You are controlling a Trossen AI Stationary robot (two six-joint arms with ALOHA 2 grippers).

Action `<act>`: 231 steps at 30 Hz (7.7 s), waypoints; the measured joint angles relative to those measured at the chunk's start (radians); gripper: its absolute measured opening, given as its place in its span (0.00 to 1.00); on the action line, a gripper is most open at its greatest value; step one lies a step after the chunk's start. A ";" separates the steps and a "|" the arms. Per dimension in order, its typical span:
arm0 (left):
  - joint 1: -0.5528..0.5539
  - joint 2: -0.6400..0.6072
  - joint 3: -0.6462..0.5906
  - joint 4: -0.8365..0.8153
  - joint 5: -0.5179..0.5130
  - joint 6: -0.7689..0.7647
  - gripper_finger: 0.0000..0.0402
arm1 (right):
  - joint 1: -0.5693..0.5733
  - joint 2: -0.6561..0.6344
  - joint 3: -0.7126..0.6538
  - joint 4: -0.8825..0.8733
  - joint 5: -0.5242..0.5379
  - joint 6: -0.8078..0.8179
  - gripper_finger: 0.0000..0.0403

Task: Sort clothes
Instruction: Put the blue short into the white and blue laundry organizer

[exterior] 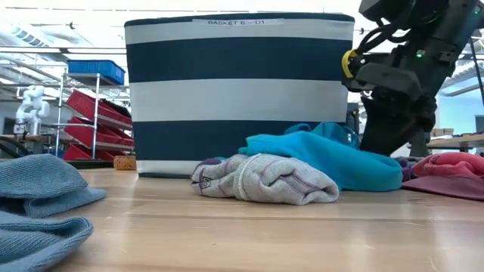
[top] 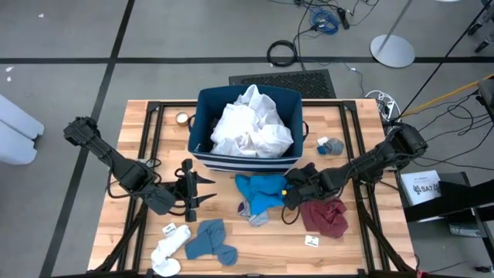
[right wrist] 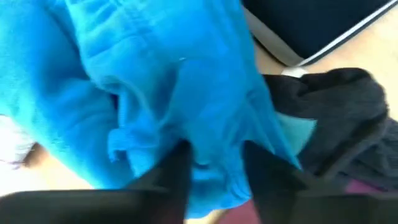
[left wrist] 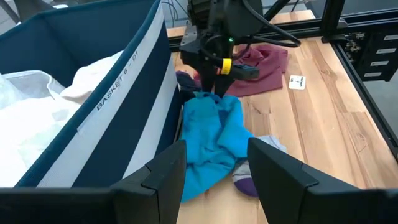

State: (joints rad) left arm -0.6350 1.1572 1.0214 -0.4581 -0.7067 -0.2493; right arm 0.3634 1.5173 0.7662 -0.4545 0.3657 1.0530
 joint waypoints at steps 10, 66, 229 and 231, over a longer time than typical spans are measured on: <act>0.000 0.000 0.000 0.000 0.000 -0.005 0.45 | 0.050 0.000 0.007 0.266 0.001 -0.107 0.03; 0.015 0.046 0.000 0.006 0.051 -0.031 0.45 | 0.062 -0.166 0.011 0.314 -0.316 0.061 0.42; 0.053 0.162 0.000 0.253 0.077 0.187 0.05 | 0.077 0.182 0.710 0.122 0.096 -0.732 0.26; 0.053 0.162 0.000 0.252 0.077 0.187 0.05 | 0.079 0.157 0.710 0.039 0.097 -0.716 0.28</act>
State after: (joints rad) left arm -0.5823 1.3190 1.0218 -0.2062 -0.6300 -0.0628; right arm 0.4427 1.6740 1.4762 -0.4155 0.4623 0.3369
